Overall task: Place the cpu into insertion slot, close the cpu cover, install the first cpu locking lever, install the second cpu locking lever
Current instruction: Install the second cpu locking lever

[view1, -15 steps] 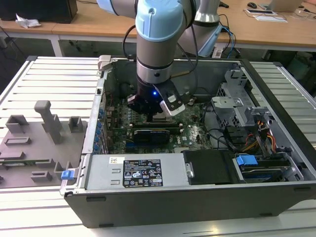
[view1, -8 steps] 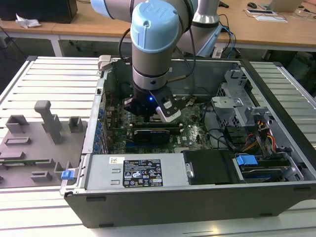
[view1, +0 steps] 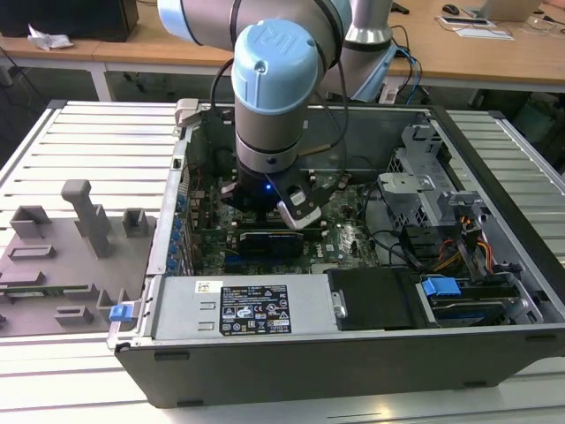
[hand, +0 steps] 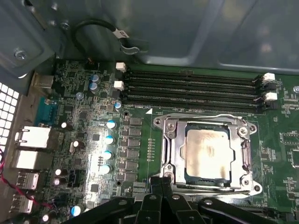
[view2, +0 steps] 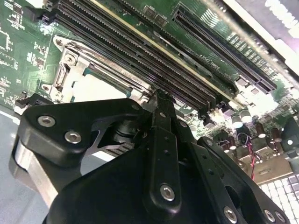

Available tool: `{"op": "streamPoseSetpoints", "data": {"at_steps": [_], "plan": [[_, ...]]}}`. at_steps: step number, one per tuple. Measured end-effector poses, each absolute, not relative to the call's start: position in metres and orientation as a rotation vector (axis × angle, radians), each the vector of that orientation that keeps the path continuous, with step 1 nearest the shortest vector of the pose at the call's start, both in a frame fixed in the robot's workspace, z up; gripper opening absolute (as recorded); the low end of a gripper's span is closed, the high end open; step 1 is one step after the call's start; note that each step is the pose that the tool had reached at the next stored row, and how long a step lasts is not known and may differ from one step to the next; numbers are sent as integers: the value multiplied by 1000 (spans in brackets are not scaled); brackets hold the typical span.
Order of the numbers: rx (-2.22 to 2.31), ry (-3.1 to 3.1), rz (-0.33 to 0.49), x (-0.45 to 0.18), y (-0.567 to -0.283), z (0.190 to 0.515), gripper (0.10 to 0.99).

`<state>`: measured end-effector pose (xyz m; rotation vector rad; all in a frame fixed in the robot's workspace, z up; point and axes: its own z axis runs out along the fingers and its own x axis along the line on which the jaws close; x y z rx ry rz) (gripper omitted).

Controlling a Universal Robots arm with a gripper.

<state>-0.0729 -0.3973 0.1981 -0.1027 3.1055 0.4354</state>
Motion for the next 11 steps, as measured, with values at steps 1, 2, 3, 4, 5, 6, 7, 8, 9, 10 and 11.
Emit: {"op": "streamPoseSetpoints", "data": {"at_steps": [1,2,3,4,5,6,7,8,9,10,11], "plan": [[-103,3105,437,-73,-397,197,106],[-103,3105,439,-73,-397,197,106],[-103,3104,441,-73,-397,196,106],[-103,3104,441,-74,-397,196,106],[-103,3104,441,-74,-397,196,106],[-103,3104,441,-75,-397,196,106],[-103,3104,442,-76,-397,196,106],[-103,3104,442,-77,-397,196,106],[-103,3104,441,-77,-397,196,106],[-103,3105,441,-77,-397,197,106],[-103,3104,442,-77,-397,198,106]]}}
